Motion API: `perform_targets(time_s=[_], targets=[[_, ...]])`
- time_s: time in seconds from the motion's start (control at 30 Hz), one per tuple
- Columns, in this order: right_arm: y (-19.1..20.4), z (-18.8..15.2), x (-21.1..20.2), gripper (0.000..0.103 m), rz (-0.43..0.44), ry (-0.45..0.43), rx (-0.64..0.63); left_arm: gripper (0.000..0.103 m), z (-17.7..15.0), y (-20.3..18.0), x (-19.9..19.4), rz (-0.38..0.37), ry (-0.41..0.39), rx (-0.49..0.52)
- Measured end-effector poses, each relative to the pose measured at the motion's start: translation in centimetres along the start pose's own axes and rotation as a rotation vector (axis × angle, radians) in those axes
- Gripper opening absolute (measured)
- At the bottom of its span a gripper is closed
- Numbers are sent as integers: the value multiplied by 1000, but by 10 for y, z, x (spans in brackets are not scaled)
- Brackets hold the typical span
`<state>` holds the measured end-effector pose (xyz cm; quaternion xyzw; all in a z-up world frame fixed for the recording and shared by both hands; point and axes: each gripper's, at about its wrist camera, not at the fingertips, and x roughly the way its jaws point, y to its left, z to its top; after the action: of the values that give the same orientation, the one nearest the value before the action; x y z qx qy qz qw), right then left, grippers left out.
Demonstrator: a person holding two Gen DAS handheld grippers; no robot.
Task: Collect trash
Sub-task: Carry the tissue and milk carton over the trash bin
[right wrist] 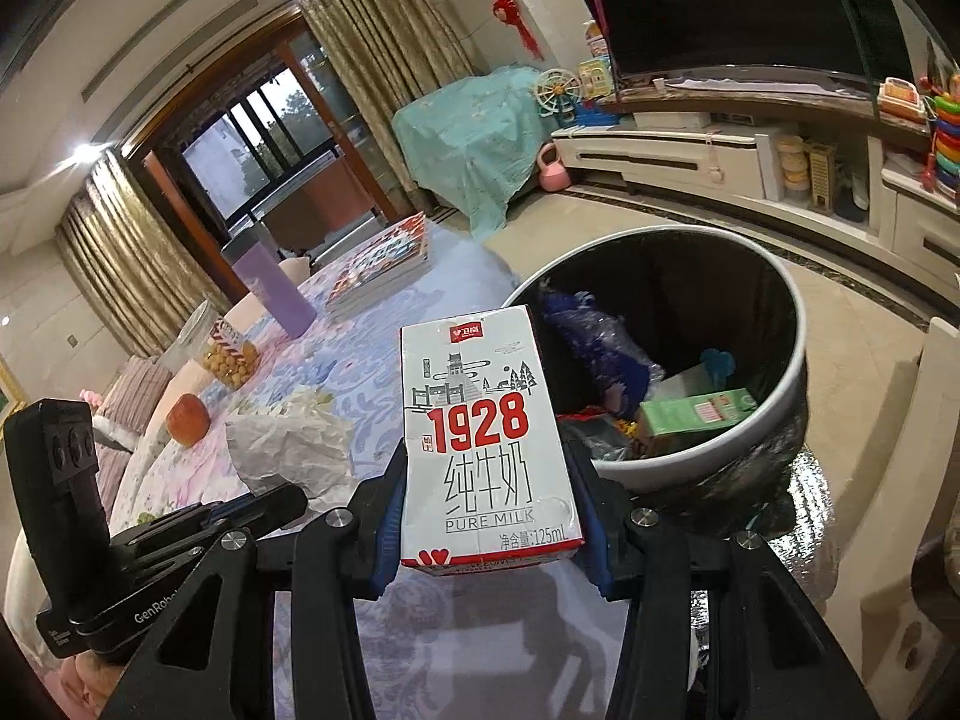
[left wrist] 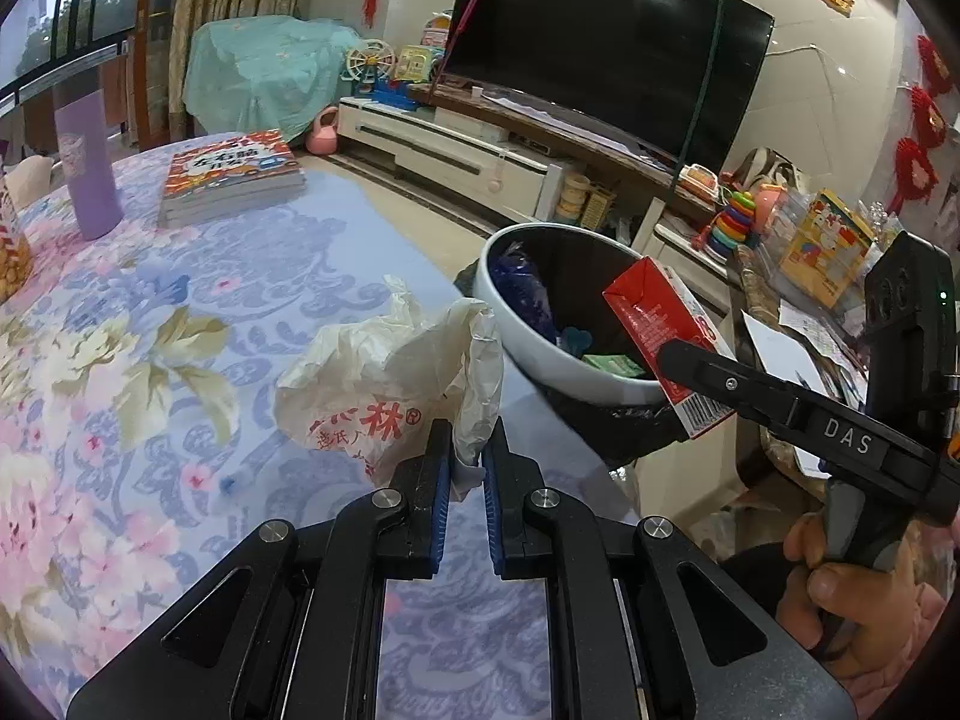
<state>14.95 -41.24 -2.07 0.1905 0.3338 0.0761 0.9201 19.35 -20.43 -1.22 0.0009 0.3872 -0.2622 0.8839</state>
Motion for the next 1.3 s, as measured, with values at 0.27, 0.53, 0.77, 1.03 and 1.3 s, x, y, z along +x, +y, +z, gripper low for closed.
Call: perform_targets(time_s=[0.27, 0.53, 0.77, 1.03, 1.3], targets=[[-10, 8, -4, 48, -18, -11, 5, 9, 11, -16, 10, -18, 3, 26], [-20, 18, -7, 48, -37, -22, 3, 9, 22, -31, 16, -40, 1, 52], [-27, 26, -6, 48, -51, -25, 8, 9, 32, -42, 22, -56, -1, 70], [-32, 35, -2, 48, -65, -21, 4, 9, 44, -51, 29, -70, -7, 77], [-40, 44, -1, 48, -78, -16, 2, 9, 52, -63, 39, -80, 0, 89]])
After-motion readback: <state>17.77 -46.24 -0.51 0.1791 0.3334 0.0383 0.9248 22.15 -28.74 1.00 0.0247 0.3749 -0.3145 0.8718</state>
